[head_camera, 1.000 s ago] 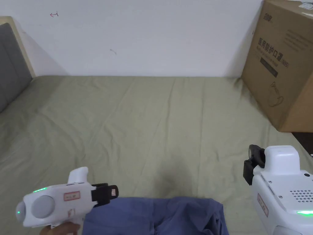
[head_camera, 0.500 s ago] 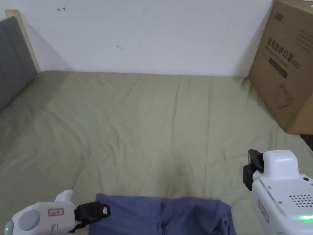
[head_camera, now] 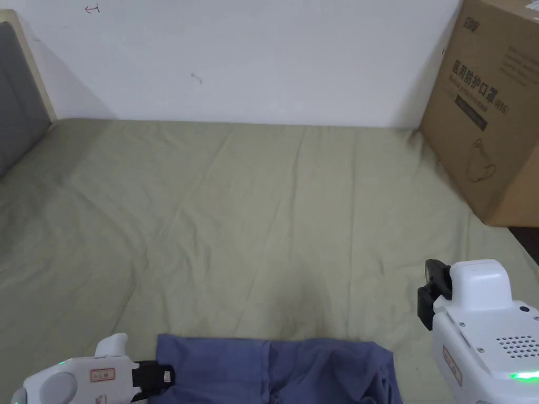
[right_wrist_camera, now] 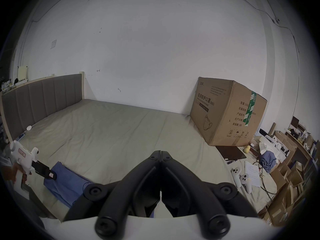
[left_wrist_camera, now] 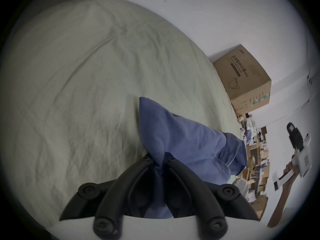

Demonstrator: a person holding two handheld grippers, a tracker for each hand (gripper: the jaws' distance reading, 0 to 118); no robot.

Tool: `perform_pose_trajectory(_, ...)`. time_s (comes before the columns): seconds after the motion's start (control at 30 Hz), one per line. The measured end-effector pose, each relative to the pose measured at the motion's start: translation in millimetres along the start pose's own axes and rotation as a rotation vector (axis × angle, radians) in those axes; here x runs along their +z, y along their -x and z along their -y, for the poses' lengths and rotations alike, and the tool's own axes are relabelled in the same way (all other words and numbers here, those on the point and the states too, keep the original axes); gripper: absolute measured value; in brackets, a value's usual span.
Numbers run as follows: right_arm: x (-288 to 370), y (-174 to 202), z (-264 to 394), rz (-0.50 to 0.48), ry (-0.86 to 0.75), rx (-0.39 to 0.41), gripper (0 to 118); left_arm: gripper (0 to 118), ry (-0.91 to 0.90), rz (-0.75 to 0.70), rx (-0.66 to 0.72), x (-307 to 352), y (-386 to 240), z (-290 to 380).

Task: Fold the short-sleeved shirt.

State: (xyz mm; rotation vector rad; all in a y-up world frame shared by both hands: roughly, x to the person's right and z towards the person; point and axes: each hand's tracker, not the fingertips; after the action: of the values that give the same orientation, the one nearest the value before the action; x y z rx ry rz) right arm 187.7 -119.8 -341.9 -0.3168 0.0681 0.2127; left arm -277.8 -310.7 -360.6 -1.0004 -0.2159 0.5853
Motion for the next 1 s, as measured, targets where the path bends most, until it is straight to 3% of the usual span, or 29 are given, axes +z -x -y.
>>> perform_pose_trajectory(0.2, 3, 1, -5, -0.01, -0.021, -0.009, 0, 7, -0.038, -0.043, -0.057, 37, -11, -9)
perform_pose_trajectory(0.4, 6, 2, -9, -0.03, -0.044, -0.018, 0, 7, -0.089, -0.222, -0.14, 103, -5, -23)
perform_pose_trajectory(0.57, 7, 4, -10, -0.048, -0.056, -0.029, 0, 7, -0.109, -0.3, -0.221, 137, -52, -27)
perform_pose_trajectory(0.77, 11, 1, -6, -0.054, -0.057, -0.046, 0, 7, -0.052, -0.246, -0.326, 118, -133, -32)
perform_pose_trajectory(1.0, 19, -18, 0, -0.022, -0.055, -0.069, 0, 7, 0.084, -0.165, -0.45, 46, -199, -24)
